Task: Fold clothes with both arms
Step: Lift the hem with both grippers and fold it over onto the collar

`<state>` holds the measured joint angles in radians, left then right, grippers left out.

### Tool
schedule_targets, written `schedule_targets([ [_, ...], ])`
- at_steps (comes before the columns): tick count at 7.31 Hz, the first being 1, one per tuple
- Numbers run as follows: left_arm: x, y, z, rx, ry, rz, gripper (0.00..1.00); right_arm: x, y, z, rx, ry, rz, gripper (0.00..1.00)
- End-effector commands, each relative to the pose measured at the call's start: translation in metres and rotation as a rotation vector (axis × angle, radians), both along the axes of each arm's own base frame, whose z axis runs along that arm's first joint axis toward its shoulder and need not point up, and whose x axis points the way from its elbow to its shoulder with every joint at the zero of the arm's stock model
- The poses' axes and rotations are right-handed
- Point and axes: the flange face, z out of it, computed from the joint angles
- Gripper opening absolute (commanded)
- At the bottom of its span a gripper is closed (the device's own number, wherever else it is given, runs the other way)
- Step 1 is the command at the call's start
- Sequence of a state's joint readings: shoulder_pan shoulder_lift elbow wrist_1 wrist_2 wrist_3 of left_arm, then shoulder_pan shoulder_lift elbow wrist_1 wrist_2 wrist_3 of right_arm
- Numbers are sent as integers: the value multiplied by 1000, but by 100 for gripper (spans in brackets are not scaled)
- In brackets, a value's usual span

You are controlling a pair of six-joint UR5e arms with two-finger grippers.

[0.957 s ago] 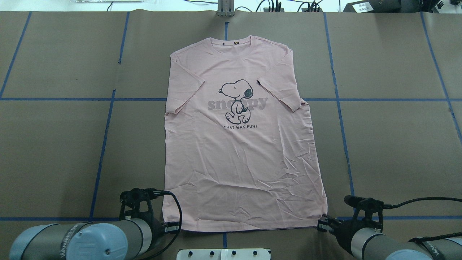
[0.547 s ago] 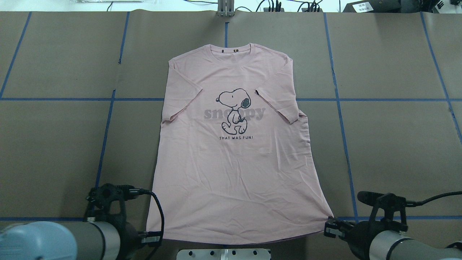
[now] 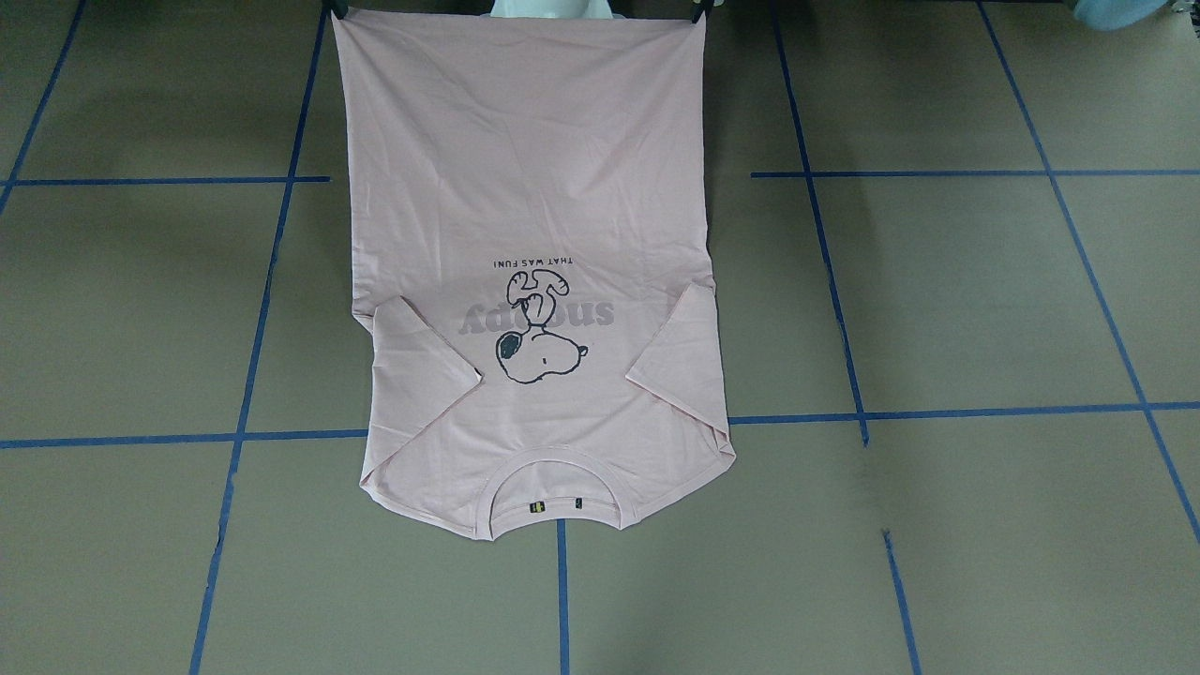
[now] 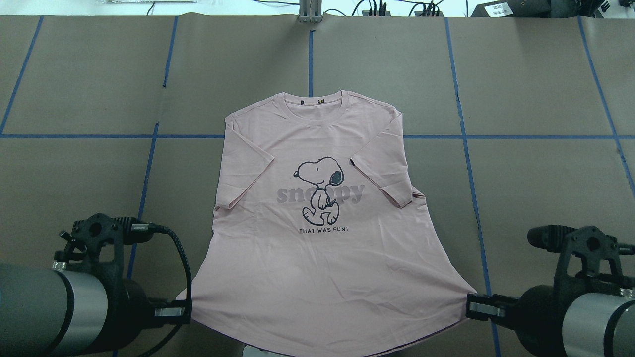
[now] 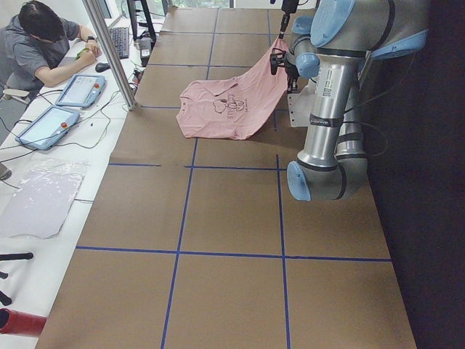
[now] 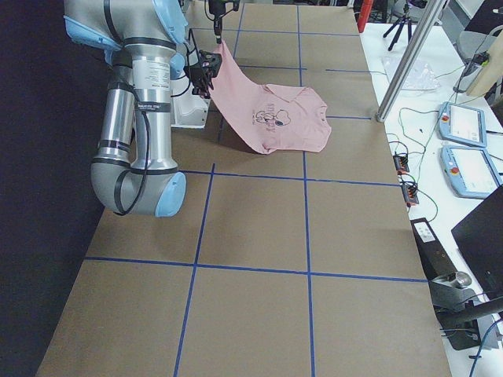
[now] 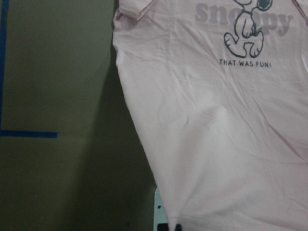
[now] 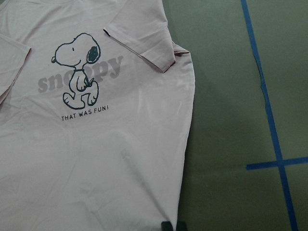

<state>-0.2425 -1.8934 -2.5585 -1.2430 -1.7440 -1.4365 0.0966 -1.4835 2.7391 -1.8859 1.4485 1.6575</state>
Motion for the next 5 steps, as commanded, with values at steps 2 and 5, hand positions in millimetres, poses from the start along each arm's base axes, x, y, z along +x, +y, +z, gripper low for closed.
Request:
schedule_targets([
  [2, 24, -107, 5, 143, -113, -83, 0, -49, -90, -25, 91, 97, 61, 0],
  [5, 42, -190, 25, 191, -168, -149, 0, -81, -202, -4, 99, 172, 135, 0],
])
